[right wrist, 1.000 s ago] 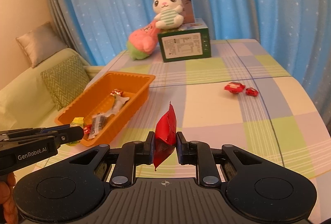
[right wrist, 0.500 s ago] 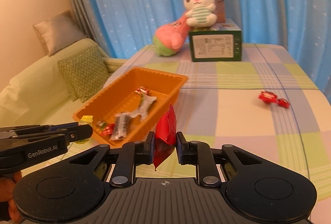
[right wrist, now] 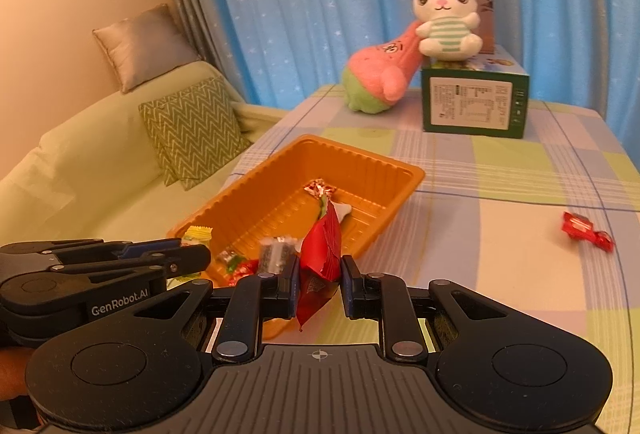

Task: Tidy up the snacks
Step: 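Carry the yellow-green candy and red candy over the orange tray, then open both grippers over the tray to drop the candies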

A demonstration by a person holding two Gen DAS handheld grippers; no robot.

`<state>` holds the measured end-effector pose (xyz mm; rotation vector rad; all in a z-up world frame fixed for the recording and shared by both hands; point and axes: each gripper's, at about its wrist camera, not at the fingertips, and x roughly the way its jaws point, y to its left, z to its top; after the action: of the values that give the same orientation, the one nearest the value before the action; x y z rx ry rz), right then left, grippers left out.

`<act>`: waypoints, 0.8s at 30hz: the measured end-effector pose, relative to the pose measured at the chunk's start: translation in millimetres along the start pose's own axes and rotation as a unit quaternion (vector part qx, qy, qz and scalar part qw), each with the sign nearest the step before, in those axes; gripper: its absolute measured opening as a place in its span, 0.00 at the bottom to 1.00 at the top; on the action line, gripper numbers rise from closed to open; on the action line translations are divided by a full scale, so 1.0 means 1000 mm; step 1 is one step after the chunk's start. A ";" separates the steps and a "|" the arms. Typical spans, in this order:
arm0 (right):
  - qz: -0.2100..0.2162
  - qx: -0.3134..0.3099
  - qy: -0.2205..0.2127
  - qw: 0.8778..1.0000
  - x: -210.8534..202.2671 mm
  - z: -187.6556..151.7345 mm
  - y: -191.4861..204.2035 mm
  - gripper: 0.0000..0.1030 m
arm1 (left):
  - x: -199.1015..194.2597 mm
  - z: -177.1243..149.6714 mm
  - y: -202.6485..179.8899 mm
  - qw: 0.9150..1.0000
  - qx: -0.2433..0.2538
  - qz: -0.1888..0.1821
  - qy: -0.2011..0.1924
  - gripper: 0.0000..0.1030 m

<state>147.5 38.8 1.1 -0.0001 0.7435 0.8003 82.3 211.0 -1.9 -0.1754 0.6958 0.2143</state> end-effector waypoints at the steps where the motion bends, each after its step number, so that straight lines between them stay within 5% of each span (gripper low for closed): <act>1: 0.001 -0.001 0.001 1.000 0.003 0.002 0.000 0.21 | 0.002 0.001 0.002 1.000 0.000 0.001 0.000 0.17; 24: 0.027 0.016 0.040 0.999 0.082 0.039 -0.011 0.21 | 0.068 0.032 0.038 1.000 0.009 0.003 0.026 0.17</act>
<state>215.6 94.9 -22.0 0.0169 0.8340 0.8432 143.3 264.6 -25.8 -0.1615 0.7493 0.2102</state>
